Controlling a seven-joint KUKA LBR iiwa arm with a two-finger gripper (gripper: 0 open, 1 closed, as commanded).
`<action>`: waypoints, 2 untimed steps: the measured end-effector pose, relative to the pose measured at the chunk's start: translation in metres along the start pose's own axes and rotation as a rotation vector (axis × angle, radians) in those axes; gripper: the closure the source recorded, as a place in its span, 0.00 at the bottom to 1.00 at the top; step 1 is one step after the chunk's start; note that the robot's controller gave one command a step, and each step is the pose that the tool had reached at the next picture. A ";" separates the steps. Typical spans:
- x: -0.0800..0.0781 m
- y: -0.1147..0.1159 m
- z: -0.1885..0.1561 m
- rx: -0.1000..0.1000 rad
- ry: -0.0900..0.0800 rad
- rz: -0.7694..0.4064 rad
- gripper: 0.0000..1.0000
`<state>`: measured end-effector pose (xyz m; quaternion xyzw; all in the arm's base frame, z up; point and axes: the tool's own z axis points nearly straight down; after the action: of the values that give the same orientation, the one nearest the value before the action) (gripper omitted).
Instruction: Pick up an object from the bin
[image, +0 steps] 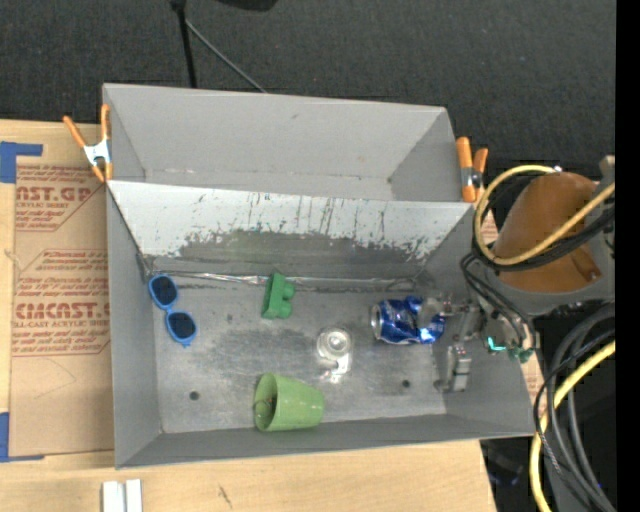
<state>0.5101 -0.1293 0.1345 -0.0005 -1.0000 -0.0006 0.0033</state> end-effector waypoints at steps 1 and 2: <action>-0.050 0.017 0.063 0.001 -0.009 -0.036 0.00; -0.051 0.015 0.057 0.002 -0.012 -0.035 1.00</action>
Offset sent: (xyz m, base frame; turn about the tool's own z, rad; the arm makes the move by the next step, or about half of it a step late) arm 0.0480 0.0149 -0.0604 -0.0343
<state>0.5603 -0.1138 0.0767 0.0168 -0.9999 0.0003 -0.0029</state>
